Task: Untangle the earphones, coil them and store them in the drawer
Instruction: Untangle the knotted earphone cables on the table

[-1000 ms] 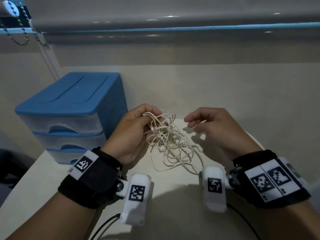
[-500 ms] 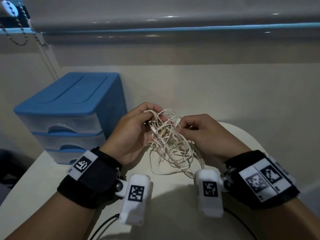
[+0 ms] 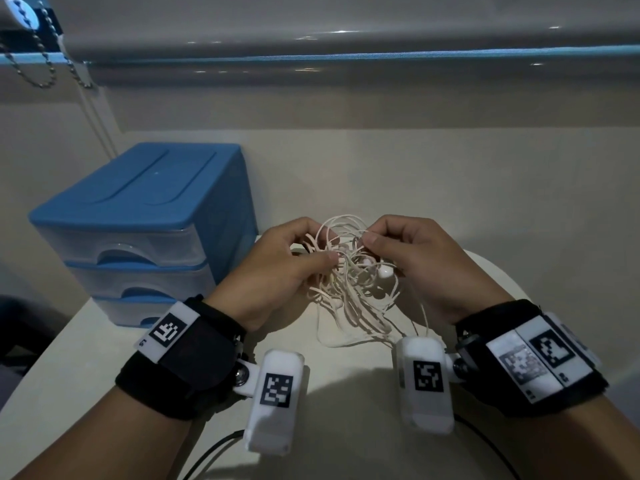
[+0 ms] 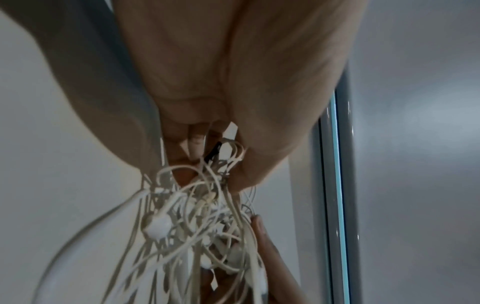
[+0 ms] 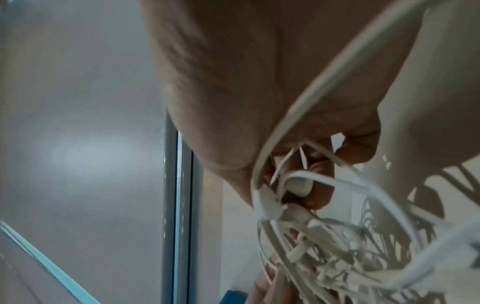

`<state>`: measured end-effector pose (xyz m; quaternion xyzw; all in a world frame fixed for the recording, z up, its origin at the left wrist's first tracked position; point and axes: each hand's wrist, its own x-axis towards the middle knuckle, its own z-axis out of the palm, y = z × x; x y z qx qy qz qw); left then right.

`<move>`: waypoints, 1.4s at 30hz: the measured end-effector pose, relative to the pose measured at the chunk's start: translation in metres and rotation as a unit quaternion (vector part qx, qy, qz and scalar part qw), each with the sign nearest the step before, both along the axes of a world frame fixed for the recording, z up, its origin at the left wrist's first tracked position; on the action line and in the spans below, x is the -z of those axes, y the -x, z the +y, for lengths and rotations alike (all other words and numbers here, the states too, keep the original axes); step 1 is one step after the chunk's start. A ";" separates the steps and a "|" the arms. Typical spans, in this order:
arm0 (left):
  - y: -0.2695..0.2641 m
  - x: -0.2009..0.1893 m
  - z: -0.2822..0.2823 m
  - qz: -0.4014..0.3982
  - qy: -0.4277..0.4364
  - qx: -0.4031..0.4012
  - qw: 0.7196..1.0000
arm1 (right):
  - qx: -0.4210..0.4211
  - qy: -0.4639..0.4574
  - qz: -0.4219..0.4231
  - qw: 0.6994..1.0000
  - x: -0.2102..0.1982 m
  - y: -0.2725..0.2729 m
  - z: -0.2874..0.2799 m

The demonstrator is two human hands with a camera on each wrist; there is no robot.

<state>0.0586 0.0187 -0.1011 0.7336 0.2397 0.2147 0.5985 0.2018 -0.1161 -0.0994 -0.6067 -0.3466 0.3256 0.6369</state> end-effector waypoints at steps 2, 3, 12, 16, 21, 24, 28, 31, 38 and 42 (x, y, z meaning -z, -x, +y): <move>-0.001 0.002 0.002 -0.011 0.011 -0.024 1.000 | 0.017 0.005 -0.031 0.999 0.001 -0.002 0.001; -0.001 0.001 0.001 -0.015 0.016 -0.031 0.999 | 0.028 0.013 -0.054 0.998 0.003 -0.004 0.002; -0.003 0.001 0.003 -0.040 0.023 -0.036 0.998 | 0.105 0.000 -0.211 0.972 0.001 -0.013 -0.001; -0.004 0.003 0.004 -0.043 0.026 -0.033 0.998 | 0.017 -0.009 -0.270 0.963 -0.006 -0.004 -0.003; -0.004 0.004 0.002 -0.056 0.054 -0.022 0.997 | -0.021 0.048 -0.276 0.960 -0.003 0.001 0.000; -0.003 0.000 -0.002 -0.067 0.078 -0.012 0.995 | -0.008 0.050 -0.289 0.956 -0.001 0.000 0.002; -0.002 0.000 -0.005 -0.061 0.077 0.018 0.995 | 0.016 0.051 -0.294 0.954 0.001 0.004 0.007; -0.002 -0.003 -0.008 -0.080 0.132 0.043 0.987 | 0.022 0.048 -0.304 0.951 0.003 0.004 0.010; 0.000 -0.004 -0.011 -0.035 0.053 0.058 0.996 | 0.025 0.021 -0.051 0.998 0.002 0.002 0.008; 0.002 -0.005 -0.009 0.014 -0.008 0.053 0.998 | 0.030 -0.002 0.053 0.998 -0.007 0.004 0.004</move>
